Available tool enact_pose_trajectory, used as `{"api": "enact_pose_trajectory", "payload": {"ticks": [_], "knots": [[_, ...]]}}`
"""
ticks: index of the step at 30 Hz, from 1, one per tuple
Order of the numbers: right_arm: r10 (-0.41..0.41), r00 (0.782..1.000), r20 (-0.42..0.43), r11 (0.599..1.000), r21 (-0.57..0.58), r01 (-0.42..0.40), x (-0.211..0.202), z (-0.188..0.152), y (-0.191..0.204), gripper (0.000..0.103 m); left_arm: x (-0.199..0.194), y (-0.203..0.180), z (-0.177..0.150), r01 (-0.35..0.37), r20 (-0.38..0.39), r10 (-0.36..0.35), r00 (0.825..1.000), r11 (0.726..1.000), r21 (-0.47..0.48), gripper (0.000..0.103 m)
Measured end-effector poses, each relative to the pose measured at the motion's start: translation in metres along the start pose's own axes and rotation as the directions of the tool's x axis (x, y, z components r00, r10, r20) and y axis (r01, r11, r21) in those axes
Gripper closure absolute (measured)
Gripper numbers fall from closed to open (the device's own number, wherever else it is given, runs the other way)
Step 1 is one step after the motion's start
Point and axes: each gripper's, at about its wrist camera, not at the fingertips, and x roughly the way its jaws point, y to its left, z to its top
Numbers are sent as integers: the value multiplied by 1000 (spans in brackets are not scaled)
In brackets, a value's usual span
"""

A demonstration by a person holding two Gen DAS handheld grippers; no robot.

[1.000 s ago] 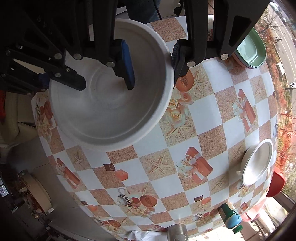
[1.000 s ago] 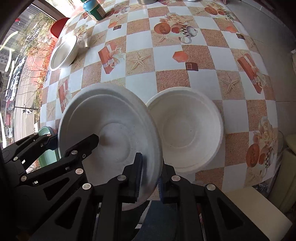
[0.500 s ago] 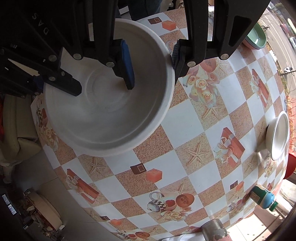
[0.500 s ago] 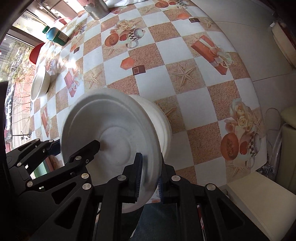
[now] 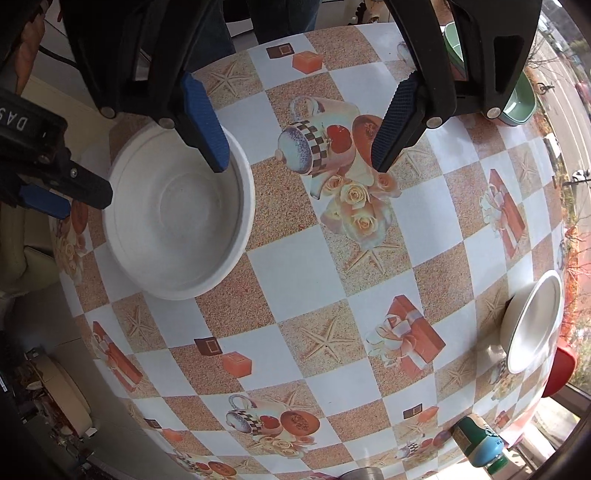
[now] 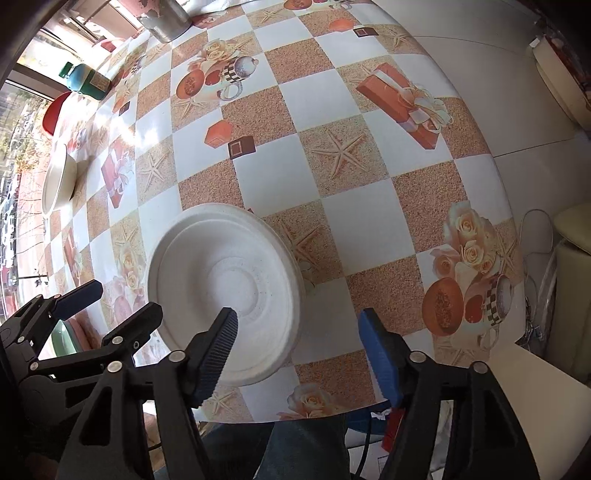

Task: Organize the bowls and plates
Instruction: 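Open both tools and move them to a second white bowl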

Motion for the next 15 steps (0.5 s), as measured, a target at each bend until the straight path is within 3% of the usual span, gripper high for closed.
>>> {"api": "enact_pose_trajectory", "payload": {"ticks": [9, 15], "knots": [[-30, 999, -9, 997, 66, 31, -10, -15, -6, 23, 7, 66, -56, 26, -61, -37, 997, 986, -163, 21], [-27, 1000, -2, 999, 39, 28, -16, -20, 18, 23, -12, 85, -73, 41, 2, -41, 999, 987, -152, 21]]}}
